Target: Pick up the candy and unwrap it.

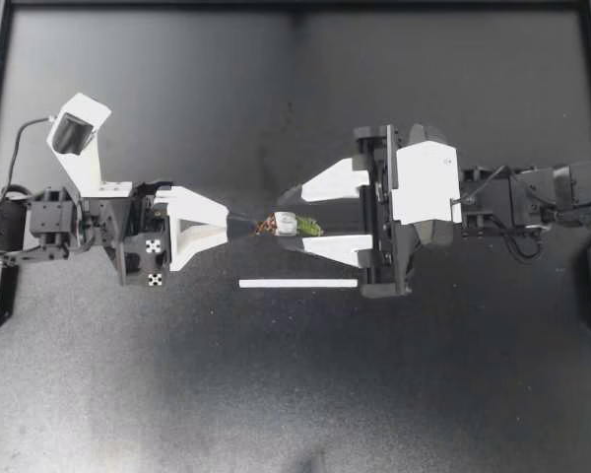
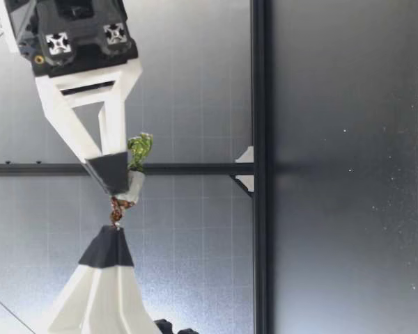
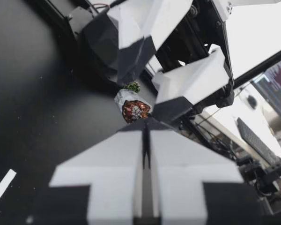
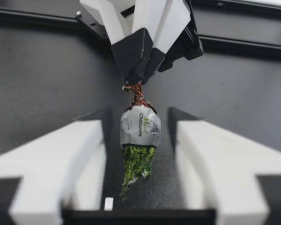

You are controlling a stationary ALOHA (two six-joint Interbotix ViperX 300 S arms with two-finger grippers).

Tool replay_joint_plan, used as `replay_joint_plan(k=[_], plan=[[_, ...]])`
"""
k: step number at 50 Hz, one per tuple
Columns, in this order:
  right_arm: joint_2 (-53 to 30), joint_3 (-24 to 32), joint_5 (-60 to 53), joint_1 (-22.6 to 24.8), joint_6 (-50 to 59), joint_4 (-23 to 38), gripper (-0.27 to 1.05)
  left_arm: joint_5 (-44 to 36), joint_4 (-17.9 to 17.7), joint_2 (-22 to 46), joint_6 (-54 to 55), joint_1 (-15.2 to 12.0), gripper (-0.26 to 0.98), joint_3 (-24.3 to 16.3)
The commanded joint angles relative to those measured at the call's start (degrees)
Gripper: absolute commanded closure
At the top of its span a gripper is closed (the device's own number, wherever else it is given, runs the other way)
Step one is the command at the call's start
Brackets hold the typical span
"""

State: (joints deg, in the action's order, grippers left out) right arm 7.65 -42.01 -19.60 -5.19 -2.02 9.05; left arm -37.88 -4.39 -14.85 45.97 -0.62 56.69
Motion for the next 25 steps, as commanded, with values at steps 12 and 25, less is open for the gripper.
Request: replay_joint_plan(k=[12, 25], plan=[[1.23, 1.32, 1.41, -0.35, -0.09, -0.26, 0.83, -0.7, 1.14, -0.35, -0.18, -0.09, 0.87, -0.53], [1.85, 1.14, 1.41, -0.35, 0.0, -0.18, 0.96, -0.88, 5.45, -0.44, -8.0, -0.09, 0.87, -0.26]])
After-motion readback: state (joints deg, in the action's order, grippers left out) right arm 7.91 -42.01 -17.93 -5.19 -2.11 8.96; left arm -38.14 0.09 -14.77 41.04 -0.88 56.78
